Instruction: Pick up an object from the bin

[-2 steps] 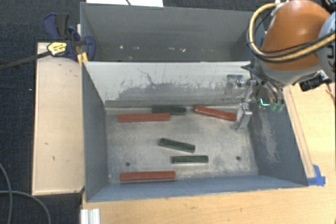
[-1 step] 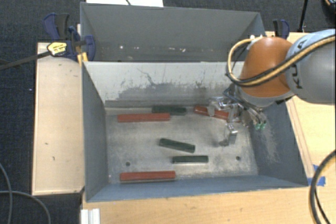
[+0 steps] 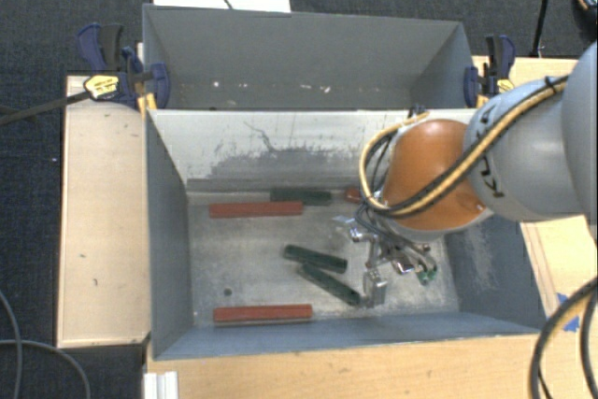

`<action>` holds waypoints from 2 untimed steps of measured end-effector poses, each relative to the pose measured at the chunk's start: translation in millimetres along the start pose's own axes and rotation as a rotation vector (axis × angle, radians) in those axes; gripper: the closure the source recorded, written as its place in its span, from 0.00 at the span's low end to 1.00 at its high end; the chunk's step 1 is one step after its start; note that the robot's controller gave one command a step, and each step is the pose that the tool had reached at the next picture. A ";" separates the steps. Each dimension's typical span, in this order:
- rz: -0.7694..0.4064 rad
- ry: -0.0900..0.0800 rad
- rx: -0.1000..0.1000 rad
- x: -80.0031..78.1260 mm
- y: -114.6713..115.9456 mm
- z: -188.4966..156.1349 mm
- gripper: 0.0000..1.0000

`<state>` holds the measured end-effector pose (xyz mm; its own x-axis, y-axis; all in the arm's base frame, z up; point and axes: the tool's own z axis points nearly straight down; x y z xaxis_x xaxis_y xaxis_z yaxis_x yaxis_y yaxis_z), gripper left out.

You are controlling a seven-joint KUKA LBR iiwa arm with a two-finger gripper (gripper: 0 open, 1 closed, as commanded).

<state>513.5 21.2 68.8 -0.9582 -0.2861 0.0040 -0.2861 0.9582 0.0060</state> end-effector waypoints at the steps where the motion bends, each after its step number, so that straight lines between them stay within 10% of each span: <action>1: 0.200 -0.010 0.003 -46.4 49.3 -1.8 0.00; 2: 0.199 -0.008 0.006 -45.2 47.0 -1.6 1.00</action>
Offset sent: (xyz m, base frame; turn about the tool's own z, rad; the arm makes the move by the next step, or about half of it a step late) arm 0.0292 0.0577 0.0012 0.2026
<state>543.3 79.1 70.5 -0.9959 -0.0909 -0.0035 -0.0909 0.9959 0.0004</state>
